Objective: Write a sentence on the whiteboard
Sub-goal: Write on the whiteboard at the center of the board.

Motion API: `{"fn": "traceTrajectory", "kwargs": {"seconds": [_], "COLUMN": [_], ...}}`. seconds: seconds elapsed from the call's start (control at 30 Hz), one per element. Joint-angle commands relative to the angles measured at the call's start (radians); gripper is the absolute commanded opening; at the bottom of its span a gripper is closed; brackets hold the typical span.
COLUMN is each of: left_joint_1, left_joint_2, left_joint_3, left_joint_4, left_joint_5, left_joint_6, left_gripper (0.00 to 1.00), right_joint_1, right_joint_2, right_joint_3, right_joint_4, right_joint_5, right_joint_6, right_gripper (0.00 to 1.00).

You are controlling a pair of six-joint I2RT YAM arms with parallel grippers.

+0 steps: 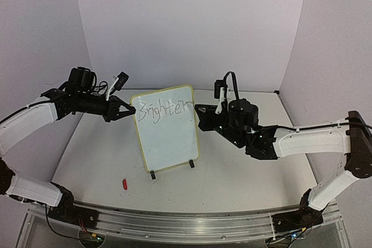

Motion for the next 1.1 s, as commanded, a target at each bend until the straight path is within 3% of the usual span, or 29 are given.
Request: {"fn": "traceTrajectory", "kwargs": {"seconds": [0.0, 0.2, 0.47, 0.63, 1.07], "left_joint_1": [-0.023, -0.022, -0.022, -0.024, -0.031], "left_joint_2": [0.044, 0.041, 0.036, 0.035, 0.036], "left_joint_3": [-0.017, -0.018, -0.018, -0.018, -0.020], "left_joint_4": [-0.102, -0.103, -0.102, -0.104, -0.106], "left_joint_5": [-0.077, -0.082, -0.083, -0.084, -0.090], "left_joint_6": [0.073, 0.072, 0.068, 0.068, 0.068], "left_gripper": [0.00, 0.00, 0.00, 0.00, 0.00], "right_joint_1": [-0.005, -0.004, -0.004, 0.004, 0.171], "right_joint_2": [-0.029, -0.083, -0.217, -0.210, 0.121], "right_joint_3": [0.006, -0.023, -0.116, -0.114, 0.041], "right_joint_4": [0.028, 0.032, 0.035, -0.003, 0.046], "right_joint_5": [0.033, -0.054, -0.370, -0.507, -0.370], "right_joint_6": [-0.001, 0.002, -0.027, -0.019, -0.040], "right_gripper": [0.00, 0.00, 0.00, 0.00, 0.00]}}
